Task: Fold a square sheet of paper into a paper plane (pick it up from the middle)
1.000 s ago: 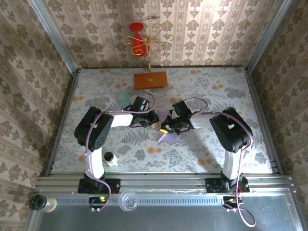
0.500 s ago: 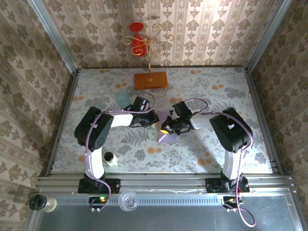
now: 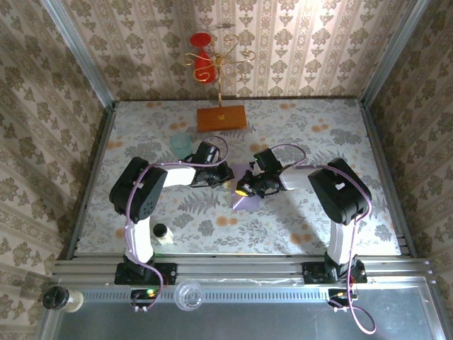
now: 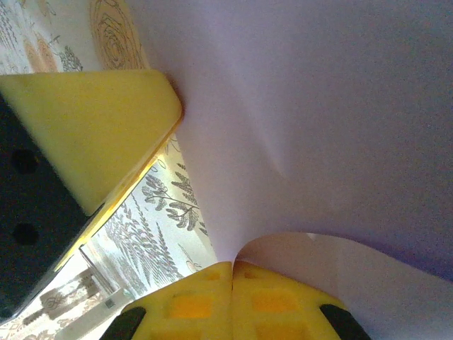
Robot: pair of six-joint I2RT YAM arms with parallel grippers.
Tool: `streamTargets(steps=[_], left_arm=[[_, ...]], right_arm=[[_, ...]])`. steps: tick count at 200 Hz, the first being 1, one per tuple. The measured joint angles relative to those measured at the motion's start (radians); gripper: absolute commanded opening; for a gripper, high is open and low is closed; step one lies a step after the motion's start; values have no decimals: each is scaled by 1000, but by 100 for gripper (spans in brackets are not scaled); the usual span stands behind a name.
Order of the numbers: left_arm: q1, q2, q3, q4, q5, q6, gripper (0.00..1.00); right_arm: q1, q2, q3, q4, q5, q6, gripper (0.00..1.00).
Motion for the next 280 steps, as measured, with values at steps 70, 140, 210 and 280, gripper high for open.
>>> streamTargets(steps=[70, 140, 210, 280], left_arm=[[0, 0, 0, 0, 0, 0, 12], [0, 0, 0, 0, 0, 0, 12], [-3, 0, 0, 0, -2, 0, 12], [-3, 0, 0, 0, -3, 0, 12]], right_arm=[[0, 0, 0, 2, 1, 7, 8], [-1, 0, -13, 2, 8, 7, 8], [-1, 0, -13, 18, 8, 12, 8], [-2, 1, -15, 42, 8, 26, 8]])
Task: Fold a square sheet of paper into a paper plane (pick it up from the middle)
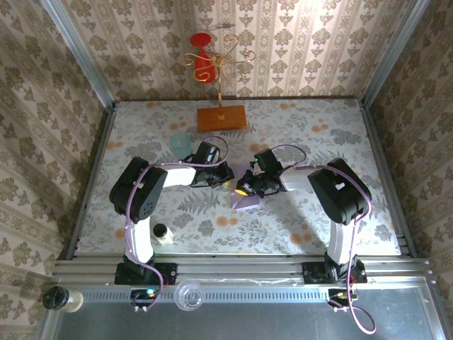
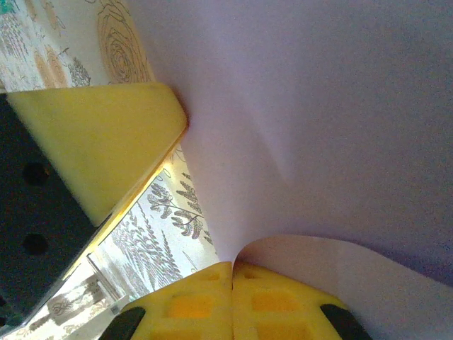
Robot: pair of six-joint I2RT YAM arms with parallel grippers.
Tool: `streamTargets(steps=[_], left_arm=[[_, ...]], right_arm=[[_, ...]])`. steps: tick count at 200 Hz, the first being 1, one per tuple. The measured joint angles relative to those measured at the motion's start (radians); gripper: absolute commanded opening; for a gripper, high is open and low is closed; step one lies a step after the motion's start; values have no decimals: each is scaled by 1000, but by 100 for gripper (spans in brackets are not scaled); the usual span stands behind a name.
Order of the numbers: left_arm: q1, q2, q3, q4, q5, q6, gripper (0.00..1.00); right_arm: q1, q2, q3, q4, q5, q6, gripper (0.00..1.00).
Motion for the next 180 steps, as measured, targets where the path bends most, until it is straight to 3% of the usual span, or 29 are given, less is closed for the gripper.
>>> streamTargets(steps=[127, 180], left_arm=[[-1, 0, 0, 0, 0, 0, 12], [-2, -10, 14, -37, -10, 4, 14]], right_arm=[[-1, 7, 0, -15, -1, 0, 10], [-3, 10, 14, -20, -15, 1, 25]])
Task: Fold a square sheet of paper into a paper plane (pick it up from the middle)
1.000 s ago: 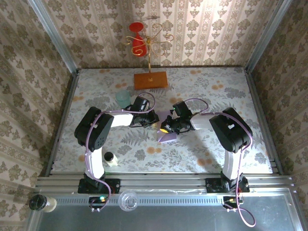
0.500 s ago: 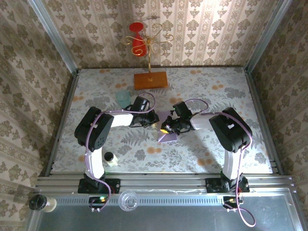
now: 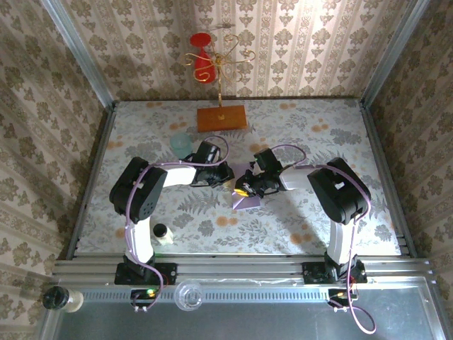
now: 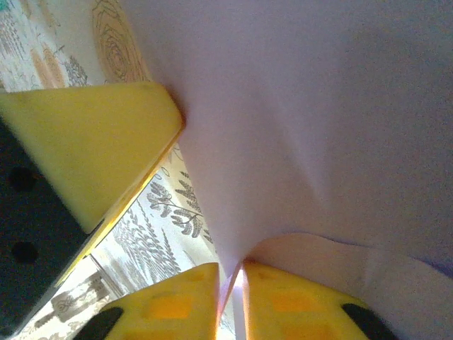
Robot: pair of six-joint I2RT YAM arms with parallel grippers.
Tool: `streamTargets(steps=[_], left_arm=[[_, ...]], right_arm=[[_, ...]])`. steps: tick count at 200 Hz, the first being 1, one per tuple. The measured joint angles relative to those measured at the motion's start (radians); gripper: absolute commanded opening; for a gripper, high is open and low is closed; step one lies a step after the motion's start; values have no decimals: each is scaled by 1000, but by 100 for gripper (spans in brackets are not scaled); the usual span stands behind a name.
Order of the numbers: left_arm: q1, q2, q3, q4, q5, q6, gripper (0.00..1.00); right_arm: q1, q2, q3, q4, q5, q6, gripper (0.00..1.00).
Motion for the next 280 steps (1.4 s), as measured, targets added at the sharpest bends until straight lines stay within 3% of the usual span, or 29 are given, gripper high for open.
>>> streamTargets(steps=[75, 142, 179, 280], left_arm=[[21, -213, -23, -75, -104, 23, 17], [-28, -207, -68, -71, -76, 30, 6], [-49, -172, -68, -61, -44, 33, 0], [-66, -91, -66, -71, -14, 33, 0]], right_arm=[[0, 2, 16, -3, -9, 0, 35], [-2, 8, 16, -29, 3, -3, 11], [-5, 13, 16, -36, 4, -1, 8], [-8, 17, 23, -47, 0, -1, 6]])
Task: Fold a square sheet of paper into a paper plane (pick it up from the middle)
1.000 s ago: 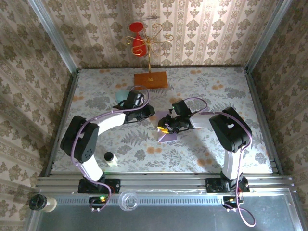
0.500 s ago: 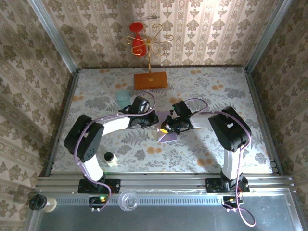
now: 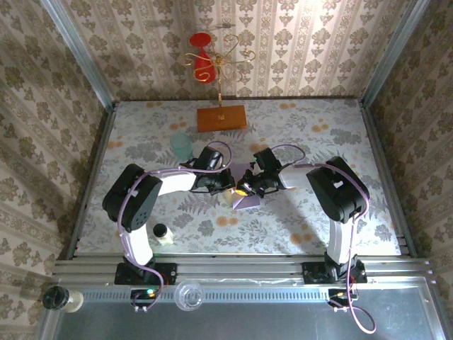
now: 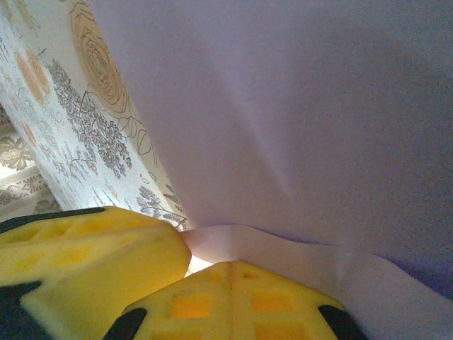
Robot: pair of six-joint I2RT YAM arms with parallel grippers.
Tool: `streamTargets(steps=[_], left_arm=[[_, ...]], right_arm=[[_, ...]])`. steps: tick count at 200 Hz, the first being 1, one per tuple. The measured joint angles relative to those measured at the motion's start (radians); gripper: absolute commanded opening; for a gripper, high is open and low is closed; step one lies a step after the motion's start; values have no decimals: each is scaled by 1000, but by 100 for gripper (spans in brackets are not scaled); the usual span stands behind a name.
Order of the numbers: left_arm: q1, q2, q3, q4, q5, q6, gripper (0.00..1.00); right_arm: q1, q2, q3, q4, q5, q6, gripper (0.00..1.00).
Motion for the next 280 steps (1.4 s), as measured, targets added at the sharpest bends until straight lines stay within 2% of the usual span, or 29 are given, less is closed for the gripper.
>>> streamTargets(steps=[106, 141, 280], left_arm=[[0, 25, 15, -33, -22, 8, 0], [0, 27, 19, -38, -22, 8, 0], [-2, 40, 50, -85, -23, 19, 0]], right_arm=[[-16, -11, -1, 10, -23, -2, 7], [-32, -56, -1, 4, -15, -39, 7], [-44, -24, -15, -34, -23, -142, 7]])
